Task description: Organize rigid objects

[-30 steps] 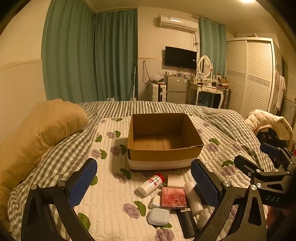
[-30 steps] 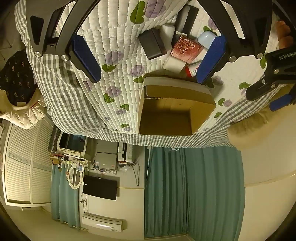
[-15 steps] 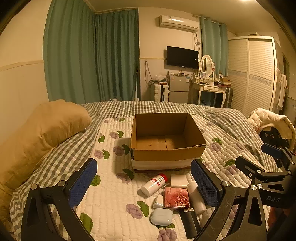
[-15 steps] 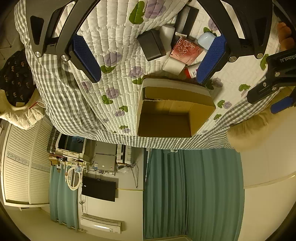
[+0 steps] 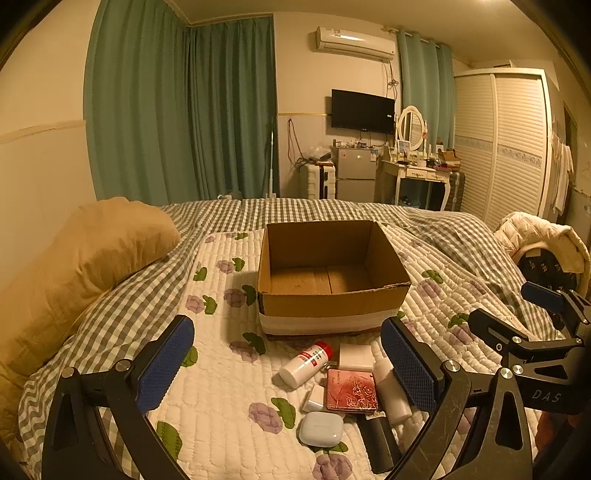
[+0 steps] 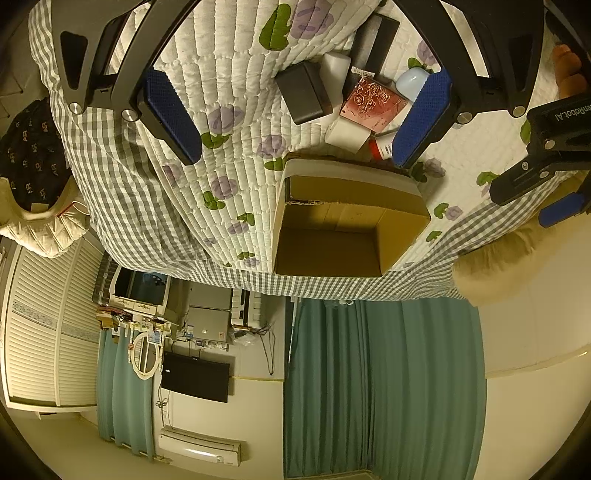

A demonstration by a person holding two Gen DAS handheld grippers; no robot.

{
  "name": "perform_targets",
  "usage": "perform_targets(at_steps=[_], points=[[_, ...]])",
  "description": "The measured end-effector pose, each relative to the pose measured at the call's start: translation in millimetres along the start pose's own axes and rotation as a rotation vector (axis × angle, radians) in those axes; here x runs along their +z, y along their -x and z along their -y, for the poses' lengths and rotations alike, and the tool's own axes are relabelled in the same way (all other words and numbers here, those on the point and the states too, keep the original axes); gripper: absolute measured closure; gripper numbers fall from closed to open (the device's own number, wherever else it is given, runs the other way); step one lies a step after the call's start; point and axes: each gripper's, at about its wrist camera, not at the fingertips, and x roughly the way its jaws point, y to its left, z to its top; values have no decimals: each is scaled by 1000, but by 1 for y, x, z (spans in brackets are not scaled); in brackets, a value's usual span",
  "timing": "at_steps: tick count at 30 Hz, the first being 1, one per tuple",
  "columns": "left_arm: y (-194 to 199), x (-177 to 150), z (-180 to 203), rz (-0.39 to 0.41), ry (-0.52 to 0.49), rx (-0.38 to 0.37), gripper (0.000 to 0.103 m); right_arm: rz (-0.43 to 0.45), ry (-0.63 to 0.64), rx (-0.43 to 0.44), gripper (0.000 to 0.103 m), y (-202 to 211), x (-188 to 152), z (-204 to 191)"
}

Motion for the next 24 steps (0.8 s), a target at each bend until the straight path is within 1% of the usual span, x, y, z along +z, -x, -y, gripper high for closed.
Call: perform_targets(at_steps=[24], points=[[-2, -4, 2, -15, 7, -4, 0, -14, 8, -2, 0, -6, -4, -4]])
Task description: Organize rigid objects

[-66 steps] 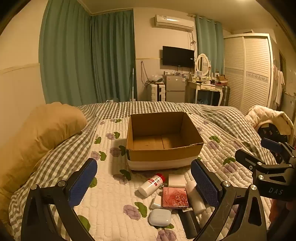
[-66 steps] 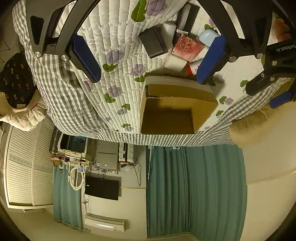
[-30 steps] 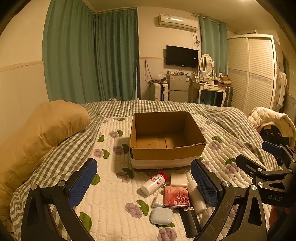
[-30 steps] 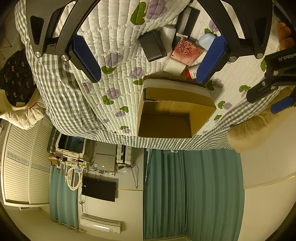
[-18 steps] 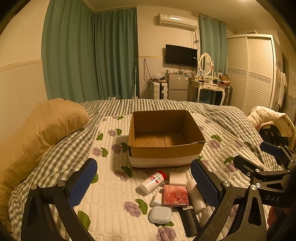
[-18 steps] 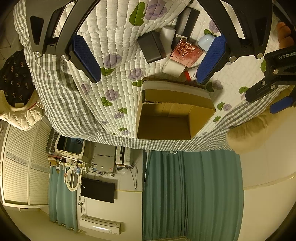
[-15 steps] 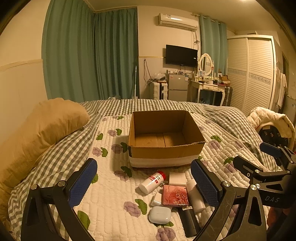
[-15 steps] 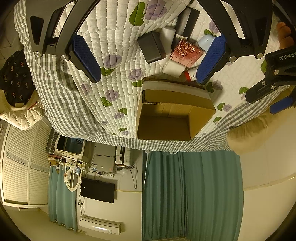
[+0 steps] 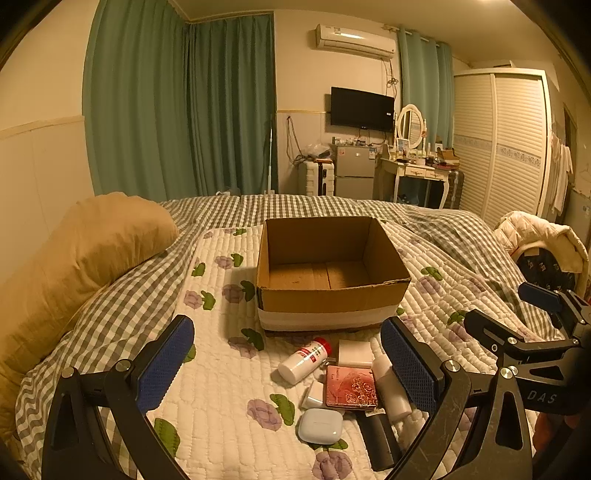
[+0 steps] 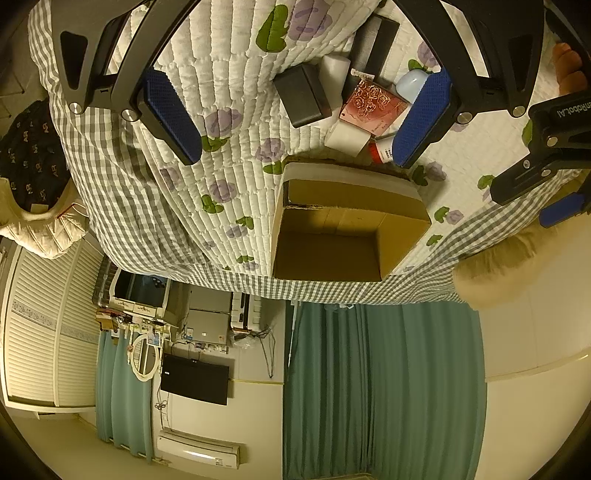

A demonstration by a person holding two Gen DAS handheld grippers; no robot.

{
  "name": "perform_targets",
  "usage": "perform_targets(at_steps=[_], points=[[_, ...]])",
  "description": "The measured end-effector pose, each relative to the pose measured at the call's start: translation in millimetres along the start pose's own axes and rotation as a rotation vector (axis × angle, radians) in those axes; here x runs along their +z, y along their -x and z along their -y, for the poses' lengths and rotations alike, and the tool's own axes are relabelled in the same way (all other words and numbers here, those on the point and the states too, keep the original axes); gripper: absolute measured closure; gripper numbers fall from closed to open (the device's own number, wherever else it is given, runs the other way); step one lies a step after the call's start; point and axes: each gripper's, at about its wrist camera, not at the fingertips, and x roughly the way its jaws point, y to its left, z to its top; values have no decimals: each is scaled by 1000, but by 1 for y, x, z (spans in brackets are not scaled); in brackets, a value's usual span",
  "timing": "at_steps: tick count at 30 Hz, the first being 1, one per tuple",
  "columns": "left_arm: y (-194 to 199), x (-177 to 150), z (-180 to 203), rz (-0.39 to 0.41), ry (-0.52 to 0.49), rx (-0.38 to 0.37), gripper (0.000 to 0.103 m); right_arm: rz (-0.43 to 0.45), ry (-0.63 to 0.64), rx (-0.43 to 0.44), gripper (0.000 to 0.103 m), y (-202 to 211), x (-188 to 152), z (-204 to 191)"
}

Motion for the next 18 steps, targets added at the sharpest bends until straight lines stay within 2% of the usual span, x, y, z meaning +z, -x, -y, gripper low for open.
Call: perform_targets(at_steps=[18], points=[[-4, 2, -3, -4, 19, -9, 0, -5, 3, 14, 0, -2, -1, -2]])
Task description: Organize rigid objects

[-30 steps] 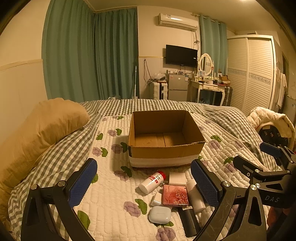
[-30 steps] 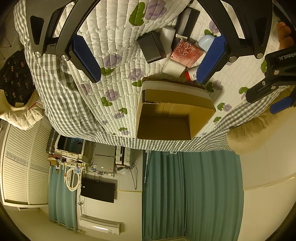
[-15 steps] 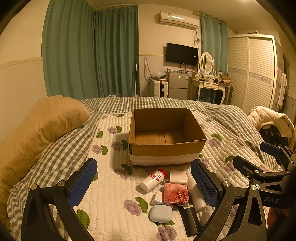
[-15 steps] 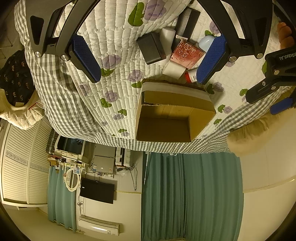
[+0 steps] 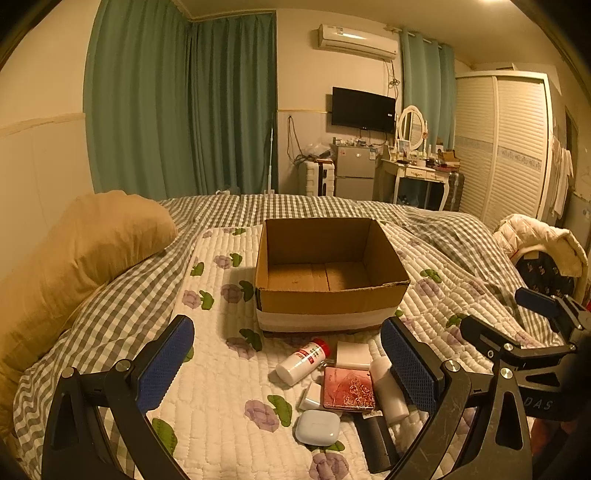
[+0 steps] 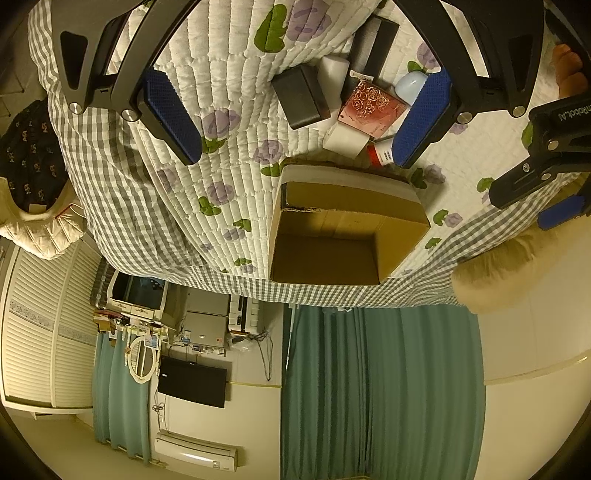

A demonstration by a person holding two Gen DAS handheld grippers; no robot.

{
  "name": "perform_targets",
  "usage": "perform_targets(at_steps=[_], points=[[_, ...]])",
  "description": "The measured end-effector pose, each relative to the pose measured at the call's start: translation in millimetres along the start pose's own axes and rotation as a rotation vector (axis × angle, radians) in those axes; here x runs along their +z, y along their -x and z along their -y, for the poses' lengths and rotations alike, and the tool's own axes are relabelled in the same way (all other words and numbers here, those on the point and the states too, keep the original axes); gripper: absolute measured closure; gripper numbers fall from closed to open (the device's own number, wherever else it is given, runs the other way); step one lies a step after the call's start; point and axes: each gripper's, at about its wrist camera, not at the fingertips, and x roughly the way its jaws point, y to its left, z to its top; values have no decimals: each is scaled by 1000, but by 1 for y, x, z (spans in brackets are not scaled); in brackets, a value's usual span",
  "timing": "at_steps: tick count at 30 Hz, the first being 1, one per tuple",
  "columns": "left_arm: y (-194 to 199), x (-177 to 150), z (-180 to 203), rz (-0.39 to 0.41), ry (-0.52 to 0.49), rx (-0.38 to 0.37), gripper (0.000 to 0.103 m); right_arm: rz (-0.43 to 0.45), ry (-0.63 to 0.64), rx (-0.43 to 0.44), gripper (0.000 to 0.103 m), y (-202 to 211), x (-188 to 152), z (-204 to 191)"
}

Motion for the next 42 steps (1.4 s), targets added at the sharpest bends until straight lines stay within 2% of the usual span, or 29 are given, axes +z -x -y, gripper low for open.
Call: perform_targets(at_steps=[11, 14, 20, 26, 29, 30, 32, 37, 40, 42], points=[[-15, 0, 1, -26, -3, 12, 0, -36, 17, -3, 0, -8, 4, 3], [-35, -10, 4, -86, -17, 13, 0, -68, 20, -17, 0, -18, 2, 9], [-84, -48, 12, -292, -42, -32, 3, -196, -4, 9, 0, -49, -9, 19], [-111, -94, 33, -471, -134, -62, 19, -314, -31, 58, 0, -77, -25, 26], [-122, -105, 40, -515, -162, -53, 31, -345, -37, 75, 0, -84, -29, 25], [-124, -108, 42, -521, -172, -54, 34, -354, -37, 80, 0, -86, -31, 25], [-127, -112, 46, -534, -185, -73, 51, -366, -35, 82, 0, -88, -33, 25], [-118, -108, 44, -520, -179, -90, 51, -405, -20, 89, 0, -95, -34, 21], [-104, -96, 46, -469, -202, -76, 51, -433, 11, 71, 1, -100, -33, 16], [-94, -83, 42, -430, -190, -73, 51, -443, 56, 64, 6, -102, -31, 8]])
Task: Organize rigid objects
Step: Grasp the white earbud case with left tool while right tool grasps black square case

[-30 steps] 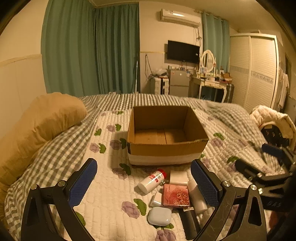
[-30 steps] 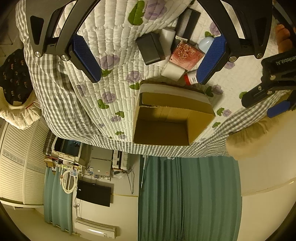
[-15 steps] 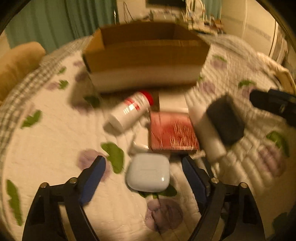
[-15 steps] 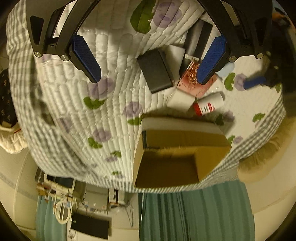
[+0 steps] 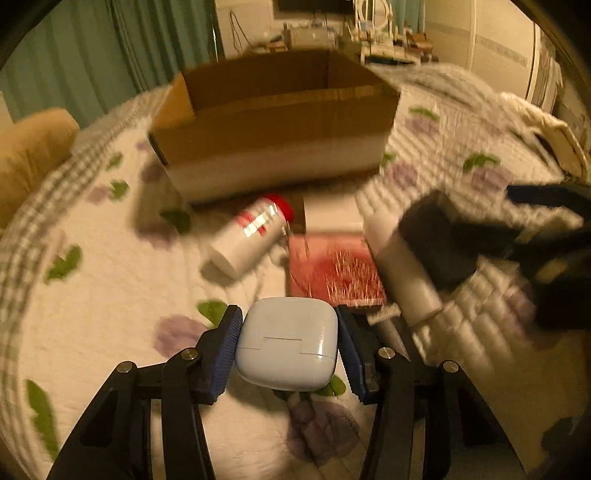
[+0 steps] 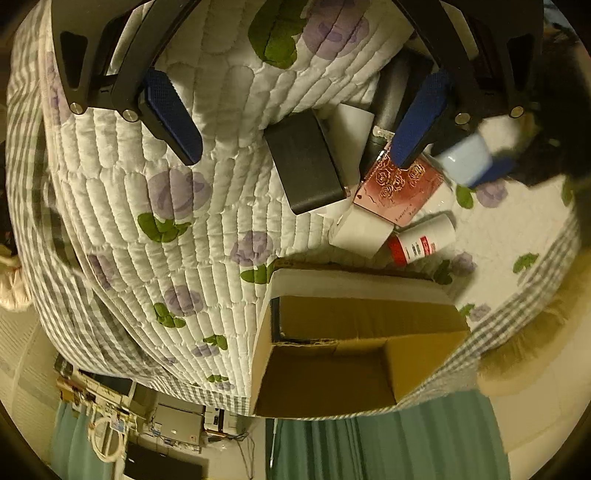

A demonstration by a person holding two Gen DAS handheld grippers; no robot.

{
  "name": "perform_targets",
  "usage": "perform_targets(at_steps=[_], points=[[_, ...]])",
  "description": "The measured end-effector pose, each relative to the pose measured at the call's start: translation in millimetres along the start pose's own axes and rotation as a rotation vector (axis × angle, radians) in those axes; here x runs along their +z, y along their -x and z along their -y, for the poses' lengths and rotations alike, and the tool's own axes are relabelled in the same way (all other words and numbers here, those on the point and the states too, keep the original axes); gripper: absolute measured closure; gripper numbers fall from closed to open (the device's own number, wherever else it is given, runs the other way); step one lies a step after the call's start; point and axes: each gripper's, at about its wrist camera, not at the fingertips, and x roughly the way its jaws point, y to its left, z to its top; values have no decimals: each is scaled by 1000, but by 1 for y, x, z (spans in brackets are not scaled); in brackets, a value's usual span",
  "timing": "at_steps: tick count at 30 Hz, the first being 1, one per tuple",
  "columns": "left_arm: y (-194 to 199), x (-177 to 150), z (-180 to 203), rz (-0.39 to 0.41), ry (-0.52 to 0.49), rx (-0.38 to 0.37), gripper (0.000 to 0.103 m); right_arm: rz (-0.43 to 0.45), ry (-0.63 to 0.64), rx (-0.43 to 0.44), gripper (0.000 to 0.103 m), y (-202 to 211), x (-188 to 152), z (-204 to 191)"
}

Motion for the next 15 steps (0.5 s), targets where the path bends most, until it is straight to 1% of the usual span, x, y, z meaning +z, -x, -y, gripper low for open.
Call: perform_targets(at_steps=[2, 4, 5, 7, 8, 9, 11, 12, 13, 14, 15], points=[[9, 8, -9, 31, 24, 8, 51, -27, 37, 10, 7, -5, 3, -7], [14, 11, -13, 56, 38, 16, 51, -56, 54, 15, 12, -14, 7, -10], [13, 16, -16, 60, 43, 23, 51, -71, 60, 15, 15, -18, 9, -10], [9, 20, -23, 58, 57, 25, 51, -113, 56, 18, 17, -30, 13, -7], [8, 21, -25, 54, 68, 22, 51, -131, 53, 17, 19, -36, 14, -6], [7, 21, -28, 51, 80, 19, 51, -154, 50, 21, 24, -43, 15, -4], [4, 23, -30, 47, 91, 18, 51, -197, 39, 42, 29, -56, 16, -1], [4, 22, -31, 46, 95, 21, 51, -213, 34, 42, 37, -60, 16, 0], [4, 22, -32, 46, 97, 20, 51, -220, 34, 40, 41, -63, 16, 1], [4, 22, -33, 46, 102, 18, 51, -225, 36, 48, 49, -64, 15, 0], [5, 22, -35, 46, 107, 17, 51, -218, 38, 51, 50, -64, 15, 0]])
